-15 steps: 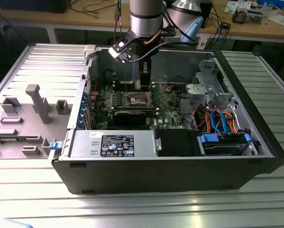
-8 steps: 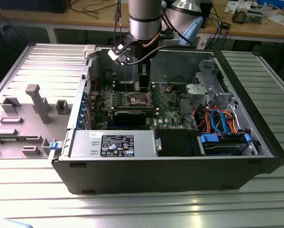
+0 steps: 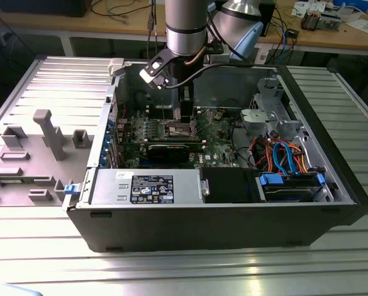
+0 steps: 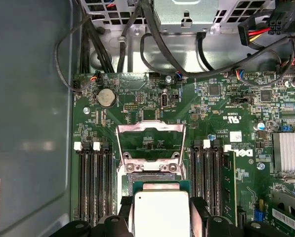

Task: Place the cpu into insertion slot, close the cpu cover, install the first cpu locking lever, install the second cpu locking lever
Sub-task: 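Place the cpu into insertion slot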

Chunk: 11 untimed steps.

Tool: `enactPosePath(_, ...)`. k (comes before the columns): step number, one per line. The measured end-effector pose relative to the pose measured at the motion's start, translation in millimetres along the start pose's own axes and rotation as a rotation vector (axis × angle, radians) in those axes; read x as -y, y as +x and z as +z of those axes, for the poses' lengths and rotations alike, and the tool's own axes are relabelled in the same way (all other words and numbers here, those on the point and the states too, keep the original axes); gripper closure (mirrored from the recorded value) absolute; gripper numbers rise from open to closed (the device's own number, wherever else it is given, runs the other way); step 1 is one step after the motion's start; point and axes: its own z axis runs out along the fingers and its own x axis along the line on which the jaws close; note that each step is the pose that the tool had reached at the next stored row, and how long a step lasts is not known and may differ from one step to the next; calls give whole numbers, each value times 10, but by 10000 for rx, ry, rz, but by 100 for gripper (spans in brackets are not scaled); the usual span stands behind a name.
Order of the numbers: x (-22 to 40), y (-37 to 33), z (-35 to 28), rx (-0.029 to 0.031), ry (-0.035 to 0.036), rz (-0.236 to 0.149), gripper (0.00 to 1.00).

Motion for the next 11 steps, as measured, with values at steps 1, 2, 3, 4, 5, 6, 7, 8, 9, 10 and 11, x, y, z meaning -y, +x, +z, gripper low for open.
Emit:
enactPosePath(1,0,0,0,-1,0,0,46)
enactPosePath(2,0,0,0,-1,0,0,46)
enactPosePath(3,0,0,0,-1,0,0,46)
enactPosePath(4,0,0,0,-2,-1,0,46)
enactPosePath(5,0,0,0,-3,0,0,46)
enactPosePath(6,0,0,0,-3,0,1,46)
enactPosePath(7,0,0,0,-3,0,0,46)
enactPosePath(8,0,0,0,-3,-1,0,46)
enactPosePath(9,0,0,1,-4,-1,0,46)
enactPosePath(10,0,0,0,-5,0,1,46)
enactPosePath(11,0,0,0,-7,0,0,46)
